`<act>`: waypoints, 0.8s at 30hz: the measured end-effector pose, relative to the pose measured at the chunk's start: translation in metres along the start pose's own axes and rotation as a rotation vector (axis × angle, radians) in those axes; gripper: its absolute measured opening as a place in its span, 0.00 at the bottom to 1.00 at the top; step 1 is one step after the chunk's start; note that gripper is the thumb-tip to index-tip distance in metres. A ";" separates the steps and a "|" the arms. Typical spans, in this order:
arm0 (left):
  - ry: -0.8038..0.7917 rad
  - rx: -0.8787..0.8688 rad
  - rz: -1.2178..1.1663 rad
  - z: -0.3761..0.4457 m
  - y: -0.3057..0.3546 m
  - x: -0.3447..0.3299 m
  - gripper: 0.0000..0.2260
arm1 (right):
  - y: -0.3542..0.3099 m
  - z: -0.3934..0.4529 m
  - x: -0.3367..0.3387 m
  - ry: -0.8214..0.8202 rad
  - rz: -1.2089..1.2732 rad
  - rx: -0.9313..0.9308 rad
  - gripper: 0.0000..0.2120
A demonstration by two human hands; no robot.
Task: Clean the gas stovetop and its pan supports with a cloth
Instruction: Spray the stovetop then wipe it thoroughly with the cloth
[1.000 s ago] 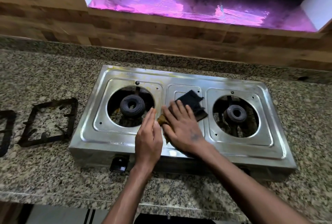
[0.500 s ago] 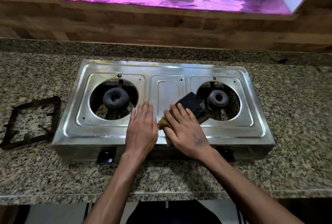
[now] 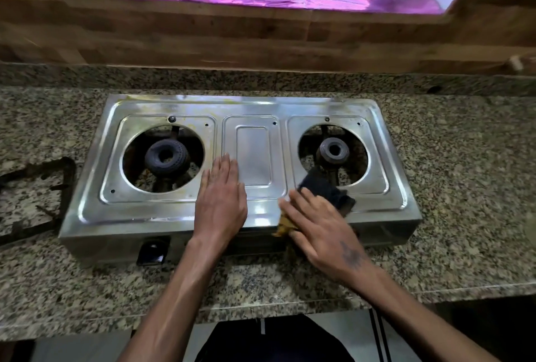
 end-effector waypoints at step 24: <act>-0.071 -0.053 0.025 0.012 0.038 -0.023 0.31 | 0.149 -0.001 0.031 0.093 -0.041 -0.528 0.33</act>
Point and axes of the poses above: each hand's wrist, its own z-axis towards the middle knuckle, its own x-axis out of the back of the hand, y = z × x, the point moved 6 cm from there along z, towards the middle knuckle
